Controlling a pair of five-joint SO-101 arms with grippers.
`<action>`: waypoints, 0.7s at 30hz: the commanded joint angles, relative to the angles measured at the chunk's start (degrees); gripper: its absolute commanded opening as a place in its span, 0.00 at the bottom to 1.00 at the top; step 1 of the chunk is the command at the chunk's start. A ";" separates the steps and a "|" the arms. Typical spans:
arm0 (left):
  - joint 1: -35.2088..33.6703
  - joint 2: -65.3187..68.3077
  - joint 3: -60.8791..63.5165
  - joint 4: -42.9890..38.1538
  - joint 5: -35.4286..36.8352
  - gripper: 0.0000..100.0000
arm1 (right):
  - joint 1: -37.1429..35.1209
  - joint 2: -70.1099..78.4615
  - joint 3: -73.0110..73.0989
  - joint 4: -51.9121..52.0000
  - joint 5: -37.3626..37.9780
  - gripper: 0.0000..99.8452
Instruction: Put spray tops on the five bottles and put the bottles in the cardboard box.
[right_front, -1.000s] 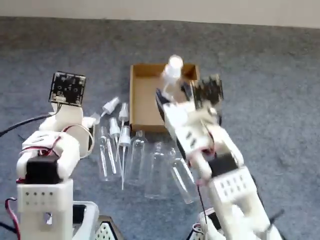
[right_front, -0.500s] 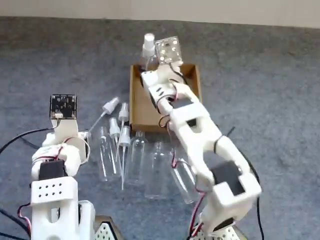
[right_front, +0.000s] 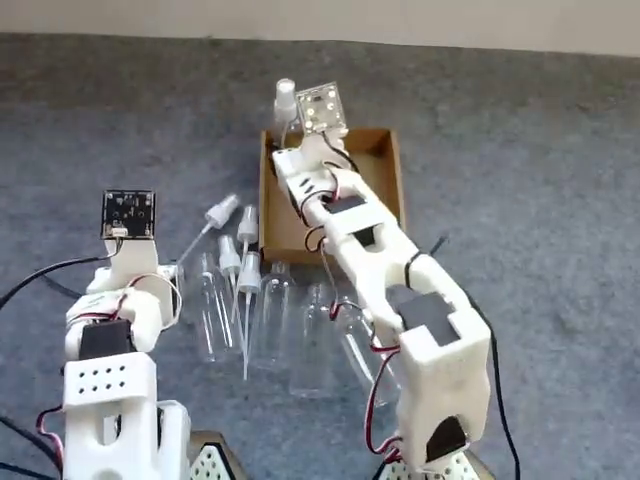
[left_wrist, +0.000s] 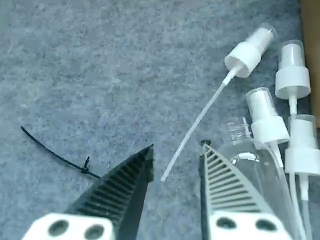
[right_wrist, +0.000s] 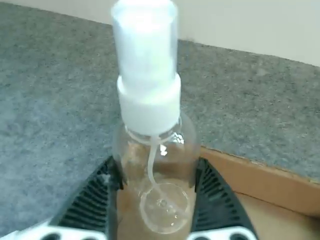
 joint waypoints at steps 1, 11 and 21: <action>-0.66 -0.92 -0.22 -1.41 -0.18 0.15 | -0.66 0.48 -4.62 -1.45 -0.70 0.00; -0.66 -0.92 -0.13 -1.41 -0.18 0.15 | -0.75 1.80 -5.14 -6.64 -0.53 0.01; -0.66 -0.92 -0.13 -1.41 -0.18 0.15 | -2.33 1.80 -5.05 -2.33 -0.53 0.19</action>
